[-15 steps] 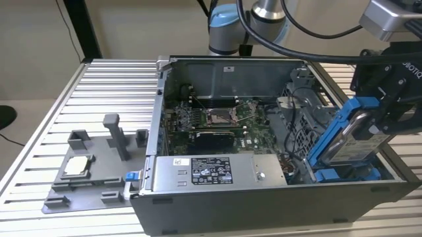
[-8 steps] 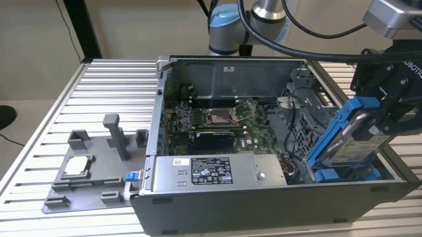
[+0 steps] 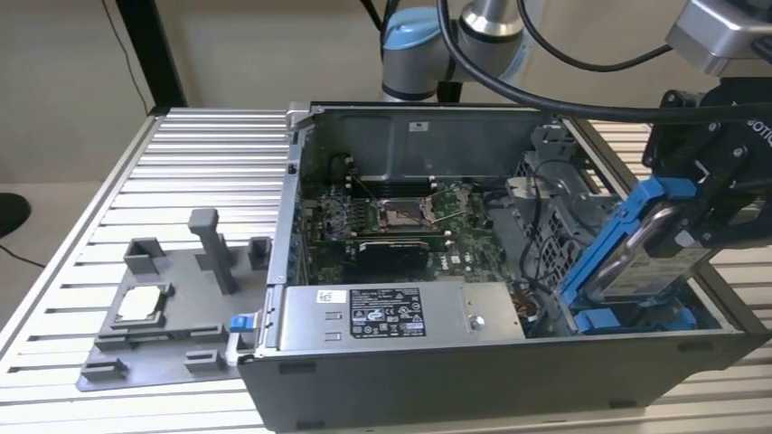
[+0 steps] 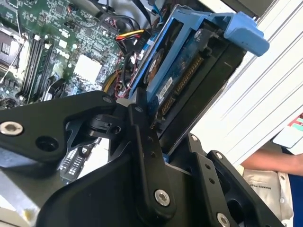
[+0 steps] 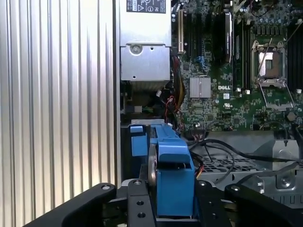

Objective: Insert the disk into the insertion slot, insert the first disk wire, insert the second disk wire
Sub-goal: 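Insert the disk into the insertion slot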

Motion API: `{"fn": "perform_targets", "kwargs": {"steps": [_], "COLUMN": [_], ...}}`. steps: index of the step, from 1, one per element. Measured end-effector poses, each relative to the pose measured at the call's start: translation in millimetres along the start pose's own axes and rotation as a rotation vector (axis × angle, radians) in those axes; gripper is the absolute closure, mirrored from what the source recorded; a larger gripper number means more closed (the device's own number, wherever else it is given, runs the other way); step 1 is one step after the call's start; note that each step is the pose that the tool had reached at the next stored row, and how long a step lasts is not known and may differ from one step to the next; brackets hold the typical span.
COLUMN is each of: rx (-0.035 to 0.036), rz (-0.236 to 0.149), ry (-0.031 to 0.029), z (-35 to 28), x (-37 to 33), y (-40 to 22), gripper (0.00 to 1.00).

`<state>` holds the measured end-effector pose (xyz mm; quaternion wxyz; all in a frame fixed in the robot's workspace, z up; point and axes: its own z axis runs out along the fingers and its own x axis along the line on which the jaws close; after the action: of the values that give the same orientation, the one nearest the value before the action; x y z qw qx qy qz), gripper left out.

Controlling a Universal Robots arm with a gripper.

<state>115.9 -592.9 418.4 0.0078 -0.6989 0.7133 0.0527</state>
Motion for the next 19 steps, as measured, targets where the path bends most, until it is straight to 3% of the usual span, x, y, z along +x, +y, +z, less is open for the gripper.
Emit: {"fn": "perform_targets", "kwargs": {"steps": [6,8,12,19], "rx": [-0.0002,0.0005,0.0119,0.0130], "rz": [-0.001,-0.001,-0.003,-0.003], "ry": [-0.0082,-0.0086,-0.0081,-0.0116], "z": [-1.5,-1.5,-0.3,0.2], "x": [1.7,1.7,1.9,1.9], "y": [-5.5,-5.6,-5.7,-5.8], "gripper": [1.00,1.00,1.00,1.00]}}
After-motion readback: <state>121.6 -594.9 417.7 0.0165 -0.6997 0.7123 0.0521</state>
